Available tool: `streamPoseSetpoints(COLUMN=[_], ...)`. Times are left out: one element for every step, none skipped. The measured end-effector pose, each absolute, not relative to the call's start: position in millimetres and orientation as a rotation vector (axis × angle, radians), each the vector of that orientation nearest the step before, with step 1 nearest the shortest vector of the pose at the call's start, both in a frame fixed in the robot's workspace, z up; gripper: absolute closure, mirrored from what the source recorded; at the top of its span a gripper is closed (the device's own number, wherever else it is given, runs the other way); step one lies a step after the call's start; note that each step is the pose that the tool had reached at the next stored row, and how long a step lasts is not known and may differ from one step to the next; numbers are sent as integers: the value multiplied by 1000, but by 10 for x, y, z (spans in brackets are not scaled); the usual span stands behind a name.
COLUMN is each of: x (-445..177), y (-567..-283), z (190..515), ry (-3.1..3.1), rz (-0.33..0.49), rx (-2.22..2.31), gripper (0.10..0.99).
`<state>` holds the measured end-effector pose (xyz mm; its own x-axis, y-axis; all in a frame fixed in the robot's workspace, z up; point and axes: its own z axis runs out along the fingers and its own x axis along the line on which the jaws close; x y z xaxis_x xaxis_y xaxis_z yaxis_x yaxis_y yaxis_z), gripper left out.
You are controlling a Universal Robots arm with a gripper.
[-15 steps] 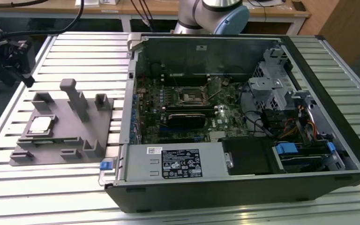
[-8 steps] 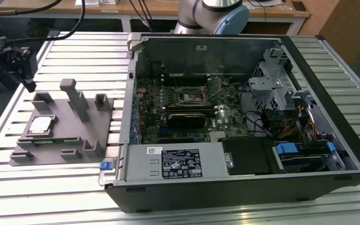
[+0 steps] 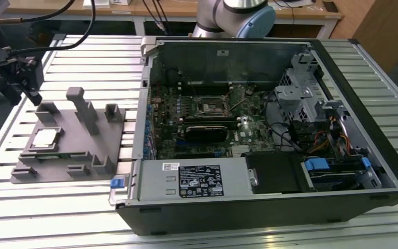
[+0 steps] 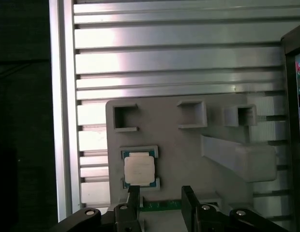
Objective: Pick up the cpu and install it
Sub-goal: 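Pick up the cpu and move it towards the insertion slot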
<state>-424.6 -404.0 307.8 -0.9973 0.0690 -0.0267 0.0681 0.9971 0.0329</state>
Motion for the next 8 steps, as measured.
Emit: streamPoseSetpoints(x=[-4246,-4246,-4246,-4246,-4246,-4246,-4246,-4246], y=[-4040,-4040,-4041,-4043,-4045,-4047,-4049,-4052], z=[3066,3055,3045,3036,3027,3018,3010,3003], ry=[3112,3112,3112,3112,3112,3112,3112,3112], rz=[50,50,49,49,49,49,49,49], rx=[107,107,107,107,107,107,107,107], gripper=[616,616,616,616,616,616,616,616])
